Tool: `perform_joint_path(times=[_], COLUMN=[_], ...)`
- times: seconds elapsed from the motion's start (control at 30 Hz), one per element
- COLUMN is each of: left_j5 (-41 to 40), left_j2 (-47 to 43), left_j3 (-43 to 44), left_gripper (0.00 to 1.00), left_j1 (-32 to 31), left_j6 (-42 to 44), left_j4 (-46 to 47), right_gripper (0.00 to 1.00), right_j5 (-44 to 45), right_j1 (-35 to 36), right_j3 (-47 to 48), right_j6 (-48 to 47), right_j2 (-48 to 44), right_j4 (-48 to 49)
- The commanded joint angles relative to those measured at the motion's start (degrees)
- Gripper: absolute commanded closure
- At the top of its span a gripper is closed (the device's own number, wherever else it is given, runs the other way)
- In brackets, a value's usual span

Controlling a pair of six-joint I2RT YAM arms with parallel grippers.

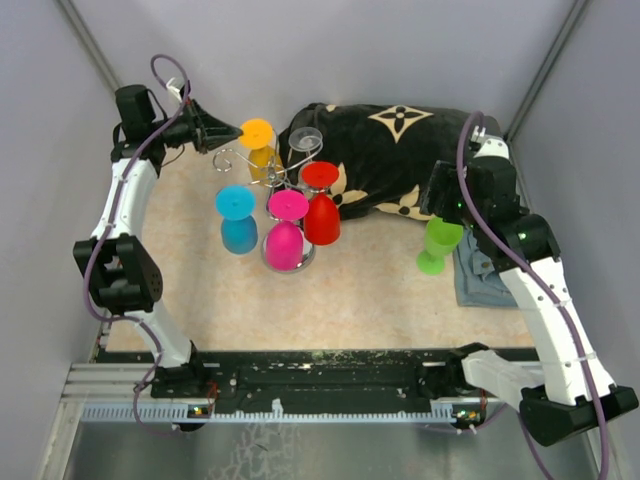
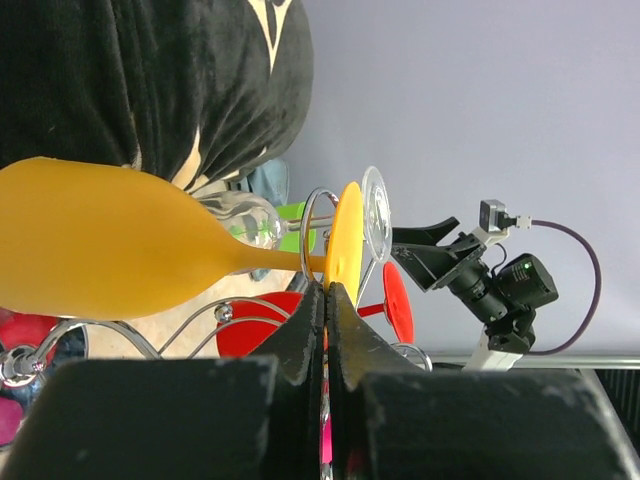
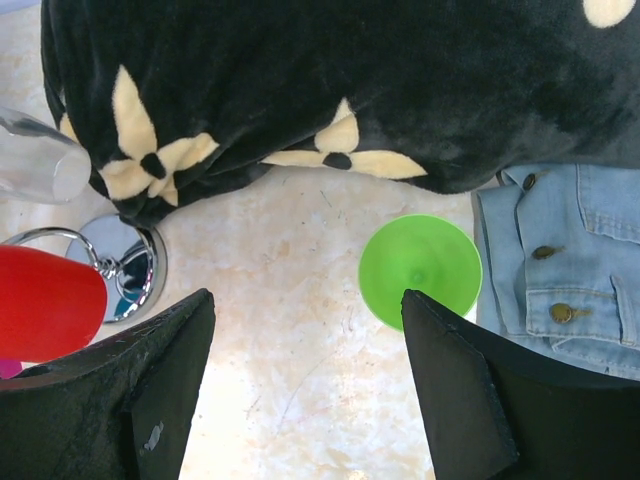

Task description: Take the wine glass off the wine glass rack

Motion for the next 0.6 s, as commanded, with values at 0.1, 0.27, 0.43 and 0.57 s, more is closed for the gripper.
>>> perform_joint_path(times=[0.1, 0.27, 0.43, 0.57], left_j5=[0.03, -0.32, -0.54, -0.92], left_j2=[-2.32, -1.45, -0.35, 0.46], left_j3=[2.03, 2.95, 5.15, 5.95], left_gripper=[1.0, 1.0, 1.0, 1.0], left_j1=[0.21, 0.19, 0.23, -0.01], left_j6=[-2.24, -3.2, -3.94, -4.06], left_j4=[-0.11, 0.27, 0.17, 0.17], right_gripper=[0.24, 0.24, 0.24, 0.24], right_j5=[-0.77, -0.82, -0.79, -0.71], right_j1=[0.3, 0.3, 0.3, 0.3], right_j3=[0.77, 1.16, 1.49, 1.32], right_j6=[0.41, 0.28, 0.44, 0.72], right_j2=[-1.57, -1.68, -1.84, -2.16], right_j4=[1.51, 1.14, 0.7, 0.69])
